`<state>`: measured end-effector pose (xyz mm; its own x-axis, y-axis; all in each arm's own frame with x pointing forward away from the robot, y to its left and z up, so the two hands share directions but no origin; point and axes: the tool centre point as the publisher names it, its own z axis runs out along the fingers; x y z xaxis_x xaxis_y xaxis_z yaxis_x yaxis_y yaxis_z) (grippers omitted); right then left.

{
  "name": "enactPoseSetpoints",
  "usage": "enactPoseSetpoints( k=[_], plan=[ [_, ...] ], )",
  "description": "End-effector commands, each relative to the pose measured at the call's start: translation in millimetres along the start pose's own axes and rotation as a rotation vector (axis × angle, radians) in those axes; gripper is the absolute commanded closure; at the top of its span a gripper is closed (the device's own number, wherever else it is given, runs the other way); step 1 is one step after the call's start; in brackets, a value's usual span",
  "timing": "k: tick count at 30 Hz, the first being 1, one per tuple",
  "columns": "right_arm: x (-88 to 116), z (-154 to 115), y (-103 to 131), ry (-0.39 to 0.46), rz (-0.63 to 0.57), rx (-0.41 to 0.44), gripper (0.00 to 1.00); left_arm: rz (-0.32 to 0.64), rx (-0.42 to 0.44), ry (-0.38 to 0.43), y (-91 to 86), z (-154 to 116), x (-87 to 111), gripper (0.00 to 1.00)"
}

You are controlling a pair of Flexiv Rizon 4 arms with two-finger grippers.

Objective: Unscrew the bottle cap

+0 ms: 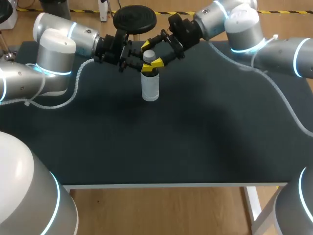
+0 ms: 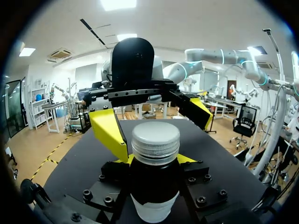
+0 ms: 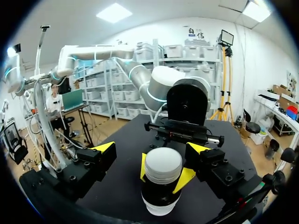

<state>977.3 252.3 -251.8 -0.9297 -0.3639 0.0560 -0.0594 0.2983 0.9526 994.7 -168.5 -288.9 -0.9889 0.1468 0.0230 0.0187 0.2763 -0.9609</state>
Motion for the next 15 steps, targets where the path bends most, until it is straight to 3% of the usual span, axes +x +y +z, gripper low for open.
enactPoseSetpoints(
  k=[1,15],
  plan=[
    [8.0,-1.1,2.6,-0.212,0.002,0.003,0.0,0.0,0.001,0.004,0.3,-0.3,-1.5,1.0],
    [2.9,-1.3,5.0,-0.223,0.015,-0.027,0.0,0.0,0.001,0.004,0.3,-0.3,-1.5,1.0]
  ],
)
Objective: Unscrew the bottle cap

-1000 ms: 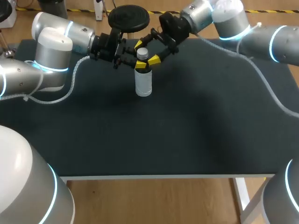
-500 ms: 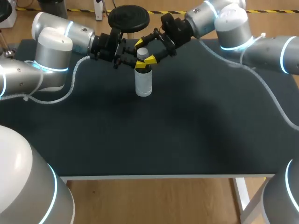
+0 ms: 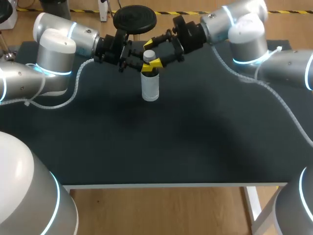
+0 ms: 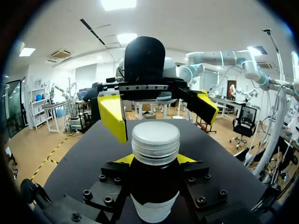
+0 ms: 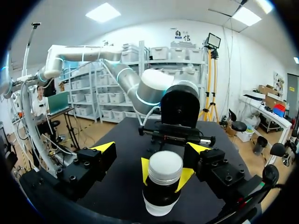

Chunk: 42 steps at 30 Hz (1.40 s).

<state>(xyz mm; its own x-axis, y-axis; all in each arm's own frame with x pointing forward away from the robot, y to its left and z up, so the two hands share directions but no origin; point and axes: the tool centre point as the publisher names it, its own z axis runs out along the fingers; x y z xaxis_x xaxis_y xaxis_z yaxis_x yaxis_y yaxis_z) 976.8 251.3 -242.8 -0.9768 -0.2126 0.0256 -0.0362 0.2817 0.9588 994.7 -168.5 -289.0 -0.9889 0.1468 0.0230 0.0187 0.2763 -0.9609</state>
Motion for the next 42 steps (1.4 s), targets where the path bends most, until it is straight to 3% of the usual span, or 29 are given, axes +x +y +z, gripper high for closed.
enactPoseSetpoints(
  k=[1,22,23,25,28,29,31,40,41,42],
  plan=[
    [1,2,-3,-0.06,-0.003,-0.01,0.0,0.0,0.001,0.004,0.3,0,-1.5,1.0],
    [-6,9,-5,-0.04,0.0,-0.016,0.02,0.0,0.001,0.004,0.3,0,-1.5,1.0],
    [-6,10,-5,-0.039,-0.001,-0.017,0.15,0.0,0.001,0.004,0.3,0,-1.5,1.0],
    [-6,10,-5,-0.038,-0.001,-0.016,0.51,0.0,0.001,0.004,0.3,0,-1.5,1.0],
    [-6,11,-5,-0.037,-0.002,-0.017,0.65,0.0,0.001,0.004,0.3,0,-1.5,1.0],
    [-6,11,-5,-0.036,-0.003,-0.017,0.74,0.0,0.001,0.004,0.3,0,-1.5,1.0],
    [-6,11,-6,-0.034,-0.006,-0.017,1.0,0.0,0.001,0.004,0.3,0,-1.5,1.0],
    [-6,12,-4,-0.021,-0.021,-0.014,1.0,0.0,0.001,0.004,0.3,0,-1.5,1.0],
    [-6,12,-3,-0.02,-0.022,-0.014,0.79,0.0,0.001,0.004,0.3,0,-1.5,1.0],
    [-6,13,-3,-0.014,-0.023,-0.014,0.45,0.0,0.001,0.004,0.3,0,-1.5,1.0]
  ],
)
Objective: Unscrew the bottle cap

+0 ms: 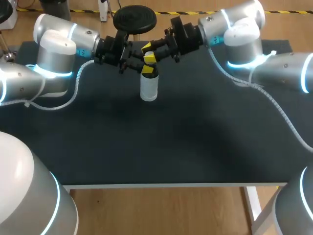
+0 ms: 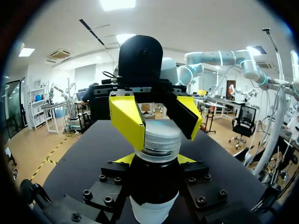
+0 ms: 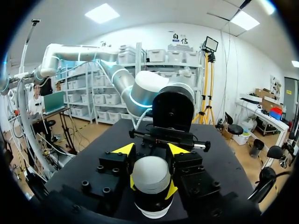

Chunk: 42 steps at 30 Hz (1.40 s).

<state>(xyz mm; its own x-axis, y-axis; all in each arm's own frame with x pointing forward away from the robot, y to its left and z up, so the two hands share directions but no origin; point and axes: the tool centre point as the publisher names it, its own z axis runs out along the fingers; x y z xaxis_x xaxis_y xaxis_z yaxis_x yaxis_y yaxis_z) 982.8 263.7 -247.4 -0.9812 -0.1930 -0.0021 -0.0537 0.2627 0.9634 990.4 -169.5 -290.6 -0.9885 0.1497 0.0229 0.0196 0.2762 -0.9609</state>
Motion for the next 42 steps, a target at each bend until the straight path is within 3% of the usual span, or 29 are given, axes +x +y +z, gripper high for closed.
enactPoseSetpoints(
  k=[1,13,29,30,32,33,35,41,42],
  plan=[
    [2.8,1.0,-1.6,0.014,-0.002,-0.001,0.0,-0.001,0.001,0.002,-0.9,-2.4,-5.5,1.0],
    [5.6,-0.5,-6.0,-0.005,-0.014,-0.067,0.0,-0.001,0.001,0.002,-0.9,-2.4,-5.5,1.0],
    [0.7,2.6,-6.8,0.008,-0.024,-0.086,0.0,-0.001,0.001,0.002,-0.9,-2.4,-5.5,1.0],
    [0.7,2.6,-6.8,0.009,-0.025,-0.087,0.12,-0.001,0.001,0.002,-0.9,-2.4,-5.5,1.0],
    [0.6,2.7,-6.8,0.01,-0.026,-0.087,0.45,-0.001,0.001,0.002,-0.9,-2.4,-5.5,1.0],
    [0.6,2.8,-6.8,0.01,-0.026,-0.087,0.52,-0.001,0.001,0.002,-0.9,-2.4,-5.5,1.0],
    [0.6,2.9,-6.8,0.011,-0.026,-0.087,0.58,-0.001,0.001,0.002,-0.9,-2.4,-5.5,1.0],
    [0.4,3.2,-6.3,0.015,-0.03,-0.085,0.97,-0.001,0.001,0.002,-0.9,-2.4,-5.5,1.0],
    [0.4,3.2,-6.2,0.016,-0.03,-0.085,1.0,-0.001,0.001,0.002,-0.9,-2.4,-5.5,1.0]
  ],
)
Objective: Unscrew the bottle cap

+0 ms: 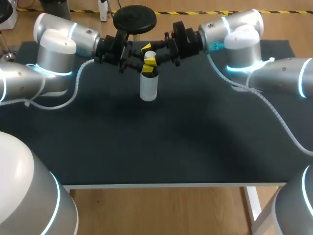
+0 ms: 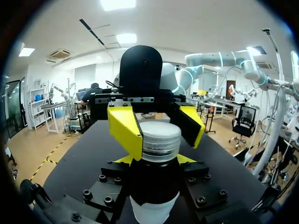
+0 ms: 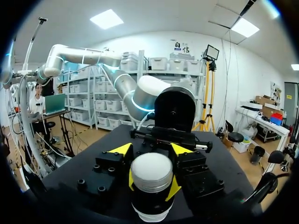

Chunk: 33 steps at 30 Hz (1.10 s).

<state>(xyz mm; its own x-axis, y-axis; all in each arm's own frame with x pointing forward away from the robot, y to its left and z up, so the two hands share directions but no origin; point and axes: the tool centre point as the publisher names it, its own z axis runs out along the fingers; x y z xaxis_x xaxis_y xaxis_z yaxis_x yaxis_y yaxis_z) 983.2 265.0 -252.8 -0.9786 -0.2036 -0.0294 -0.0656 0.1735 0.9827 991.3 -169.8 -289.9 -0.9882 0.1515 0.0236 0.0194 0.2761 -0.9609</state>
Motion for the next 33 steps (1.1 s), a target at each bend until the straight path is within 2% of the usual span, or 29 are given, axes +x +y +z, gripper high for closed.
enactPoseSetpoints(
  k=[1,6,9,15,18,20,21,23,26,28,33],
  plan=[
    [1,1,-1,0.013,-0.001,0.002,1.0,-0.001,0.001,0.0,-0.2,-2,-4.6,1.0],
    [0,2,-1,0.031,-0.008,0.005,1.0,-0.001,0.001,0.0,-0.2,-2,-4.6,1.0],
    [-1,3,-1,0.074,-0.017,0.005,1.0,-0.001,0.001,0.0,-0.2,-2,-4.6,1.0],
    [-5,6,0,0.236,-0.045,-0.001,1.0,-0.001,0.001,0.0,-0.2,-2,-4.6,1.0],
    [-8,7,0,0.335,-0.062,0.001,1.0,-0.001,0.001,0.0,-0.2,-2,-4.6,1.0],
    [-9,8,3,0.434,-0.082,-0.001,1.0,-0.001,0.001,0.0,-0.2,-2,-4.6,1.0],
    [-9,8,4,0.449,-0.075,0.019,1.0,-0.001,0.001,0.0,-0.2,-2,-4.6,1.0],
    [-9,8,6,0.544,-0.095,0.023,1.0,-0.001,0.001,0.0,-0.2,-2,-4.6,1.0],
    [-7,7,11,0.632,-0.107,0.059,1.0,-0.001,0.001,0.0,-0.2,-2,-4.6,1.0],
    [-5,5,15,0.671,-0.121,0.071,1.0,-0.001,0.001,0.0,-0.2,-2,-4.6,1.0],
    [-1,-4,24,0.671,-0.143,0.074,1.0,-0.001,0.001,0.0,-0.2,-2,-4.6,1.0]
  ],
)
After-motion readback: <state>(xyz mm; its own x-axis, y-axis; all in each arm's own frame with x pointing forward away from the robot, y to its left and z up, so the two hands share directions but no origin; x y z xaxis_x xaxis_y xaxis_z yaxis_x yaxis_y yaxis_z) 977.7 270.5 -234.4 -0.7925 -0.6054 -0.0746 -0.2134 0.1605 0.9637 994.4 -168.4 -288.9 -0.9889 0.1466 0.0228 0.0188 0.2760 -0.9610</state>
